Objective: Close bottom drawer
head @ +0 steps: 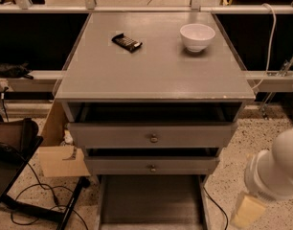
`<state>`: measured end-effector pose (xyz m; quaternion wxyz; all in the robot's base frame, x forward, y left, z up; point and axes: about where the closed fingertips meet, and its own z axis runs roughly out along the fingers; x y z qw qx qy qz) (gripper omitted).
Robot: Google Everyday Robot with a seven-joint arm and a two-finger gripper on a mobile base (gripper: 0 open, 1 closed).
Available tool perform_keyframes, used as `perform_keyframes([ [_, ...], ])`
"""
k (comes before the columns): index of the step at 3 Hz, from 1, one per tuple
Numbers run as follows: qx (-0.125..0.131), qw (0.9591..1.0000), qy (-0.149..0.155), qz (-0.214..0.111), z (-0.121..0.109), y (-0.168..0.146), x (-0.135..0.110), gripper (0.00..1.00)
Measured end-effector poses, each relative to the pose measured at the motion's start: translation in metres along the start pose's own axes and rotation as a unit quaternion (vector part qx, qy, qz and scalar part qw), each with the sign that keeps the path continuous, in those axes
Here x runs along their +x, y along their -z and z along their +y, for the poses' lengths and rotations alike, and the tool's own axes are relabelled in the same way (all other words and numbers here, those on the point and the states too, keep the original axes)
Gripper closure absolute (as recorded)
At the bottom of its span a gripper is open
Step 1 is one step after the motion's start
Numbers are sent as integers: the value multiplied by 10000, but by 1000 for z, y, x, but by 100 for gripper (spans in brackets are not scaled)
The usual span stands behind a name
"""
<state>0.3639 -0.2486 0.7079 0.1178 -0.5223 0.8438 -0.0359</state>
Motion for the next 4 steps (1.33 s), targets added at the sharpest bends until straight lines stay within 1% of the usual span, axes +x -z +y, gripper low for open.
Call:
perform_keyframes([
  [1,-686,9971,-21,325,32,-105,42,0],
  [2,-992,9942,-36,415,40,-153,57,0],
  [3,-1303,9901,-231,465,43,-188,67,0],
  [4,-1378,9890,-256,468,46,-195,69,0],
])
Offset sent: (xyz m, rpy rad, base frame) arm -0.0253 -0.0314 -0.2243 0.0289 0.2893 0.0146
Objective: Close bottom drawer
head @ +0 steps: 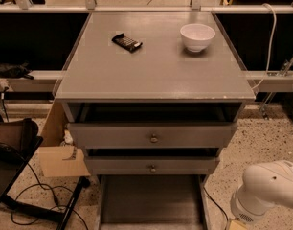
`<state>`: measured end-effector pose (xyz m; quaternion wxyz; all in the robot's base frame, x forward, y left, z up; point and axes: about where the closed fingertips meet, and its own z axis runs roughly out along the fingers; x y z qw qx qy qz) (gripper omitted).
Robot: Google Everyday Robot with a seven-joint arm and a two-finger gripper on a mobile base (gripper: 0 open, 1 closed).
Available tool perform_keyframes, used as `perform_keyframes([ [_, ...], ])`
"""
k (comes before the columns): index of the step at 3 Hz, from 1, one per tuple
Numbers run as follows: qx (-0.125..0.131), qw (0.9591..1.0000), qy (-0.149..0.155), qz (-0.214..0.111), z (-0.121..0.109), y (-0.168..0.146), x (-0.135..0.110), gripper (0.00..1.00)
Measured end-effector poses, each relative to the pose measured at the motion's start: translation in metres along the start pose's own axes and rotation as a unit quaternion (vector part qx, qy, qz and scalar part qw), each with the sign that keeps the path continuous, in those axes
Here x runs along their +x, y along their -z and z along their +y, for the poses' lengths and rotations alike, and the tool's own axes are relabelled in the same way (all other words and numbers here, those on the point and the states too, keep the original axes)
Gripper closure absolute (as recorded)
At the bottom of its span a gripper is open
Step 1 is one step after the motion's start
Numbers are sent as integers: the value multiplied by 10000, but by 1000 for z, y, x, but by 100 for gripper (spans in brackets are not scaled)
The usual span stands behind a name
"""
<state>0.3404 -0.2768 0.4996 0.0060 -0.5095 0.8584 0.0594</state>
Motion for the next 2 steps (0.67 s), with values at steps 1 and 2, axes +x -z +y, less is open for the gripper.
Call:
perform_keyframes([
  [1,-6,9999,98,-116,5,-13,-13,0],
  [2,-140,9992,223,-316,10,-63,-21,0],
])
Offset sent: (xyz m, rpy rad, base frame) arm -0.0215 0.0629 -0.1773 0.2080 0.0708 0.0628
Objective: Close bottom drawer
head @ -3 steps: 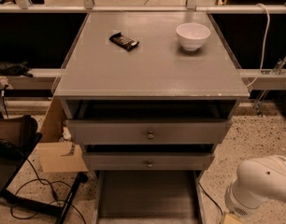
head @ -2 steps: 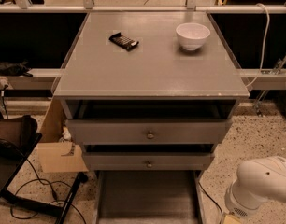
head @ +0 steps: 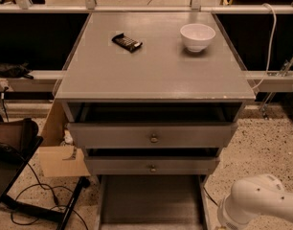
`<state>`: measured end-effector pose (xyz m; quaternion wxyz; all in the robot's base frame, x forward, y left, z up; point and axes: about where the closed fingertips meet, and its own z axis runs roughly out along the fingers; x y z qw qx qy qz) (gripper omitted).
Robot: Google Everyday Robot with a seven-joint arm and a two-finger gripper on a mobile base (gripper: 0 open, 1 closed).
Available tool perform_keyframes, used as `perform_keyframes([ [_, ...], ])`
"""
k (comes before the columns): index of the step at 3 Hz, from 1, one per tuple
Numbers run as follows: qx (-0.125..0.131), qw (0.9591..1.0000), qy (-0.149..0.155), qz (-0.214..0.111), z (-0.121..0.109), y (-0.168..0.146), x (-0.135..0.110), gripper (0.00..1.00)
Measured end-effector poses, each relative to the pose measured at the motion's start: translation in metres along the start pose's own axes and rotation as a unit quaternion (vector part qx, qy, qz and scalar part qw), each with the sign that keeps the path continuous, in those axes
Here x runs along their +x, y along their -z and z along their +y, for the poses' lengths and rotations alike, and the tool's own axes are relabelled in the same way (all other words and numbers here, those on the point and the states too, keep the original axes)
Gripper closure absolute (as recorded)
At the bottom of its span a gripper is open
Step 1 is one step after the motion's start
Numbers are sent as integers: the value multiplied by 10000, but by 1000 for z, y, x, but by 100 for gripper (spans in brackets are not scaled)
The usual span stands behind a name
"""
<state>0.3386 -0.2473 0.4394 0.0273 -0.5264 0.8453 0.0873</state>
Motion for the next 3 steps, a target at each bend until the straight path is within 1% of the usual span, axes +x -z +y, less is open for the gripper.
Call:
perform_keyframes([
  [1,-289,9991,-41,-301,21,-81,8,19],
  [2,-456,9973,-97,-575,42,-154,21,42],
  [3,-591,9955,-101,-735,48,-213,26,66],
])
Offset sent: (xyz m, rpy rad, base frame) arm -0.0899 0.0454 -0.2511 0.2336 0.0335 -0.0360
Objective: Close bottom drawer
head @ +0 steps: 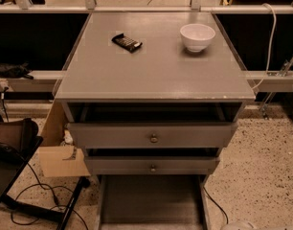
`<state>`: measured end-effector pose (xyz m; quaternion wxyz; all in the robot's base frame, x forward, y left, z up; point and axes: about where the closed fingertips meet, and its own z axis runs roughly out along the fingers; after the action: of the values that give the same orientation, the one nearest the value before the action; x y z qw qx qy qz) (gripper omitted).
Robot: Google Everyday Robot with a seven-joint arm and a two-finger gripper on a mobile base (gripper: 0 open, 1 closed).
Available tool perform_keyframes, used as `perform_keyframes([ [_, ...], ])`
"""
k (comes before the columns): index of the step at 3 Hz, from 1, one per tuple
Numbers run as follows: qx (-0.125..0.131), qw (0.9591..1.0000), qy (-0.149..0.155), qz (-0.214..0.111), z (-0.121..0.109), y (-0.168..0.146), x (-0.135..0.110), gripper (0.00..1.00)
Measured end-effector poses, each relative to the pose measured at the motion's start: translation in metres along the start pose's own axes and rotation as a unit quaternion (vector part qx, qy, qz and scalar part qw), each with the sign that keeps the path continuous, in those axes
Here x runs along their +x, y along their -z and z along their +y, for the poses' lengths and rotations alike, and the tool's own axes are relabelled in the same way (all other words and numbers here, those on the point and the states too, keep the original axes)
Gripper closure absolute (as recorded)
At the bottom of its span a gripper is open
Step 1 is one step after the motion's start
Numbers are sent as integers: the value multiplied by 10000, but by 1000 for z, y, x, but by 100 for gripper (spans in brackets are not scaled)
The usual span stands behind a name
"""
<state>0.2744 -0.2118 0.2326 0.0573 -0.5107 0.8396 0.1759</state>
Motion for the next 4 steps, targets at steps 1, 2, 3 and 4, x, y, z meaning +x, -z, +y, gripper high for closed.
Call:
perform_keyframes([
  [1,-24,9998,-160,-141,-17,-36,5,89],
  [2,6,9997,-193,-170,-23,-41,4,100],
  [3,7,9997,-193,-170,-23,-41,4,100],
  [4,58,9999,-123,-98,-18,-62,9,100],
])
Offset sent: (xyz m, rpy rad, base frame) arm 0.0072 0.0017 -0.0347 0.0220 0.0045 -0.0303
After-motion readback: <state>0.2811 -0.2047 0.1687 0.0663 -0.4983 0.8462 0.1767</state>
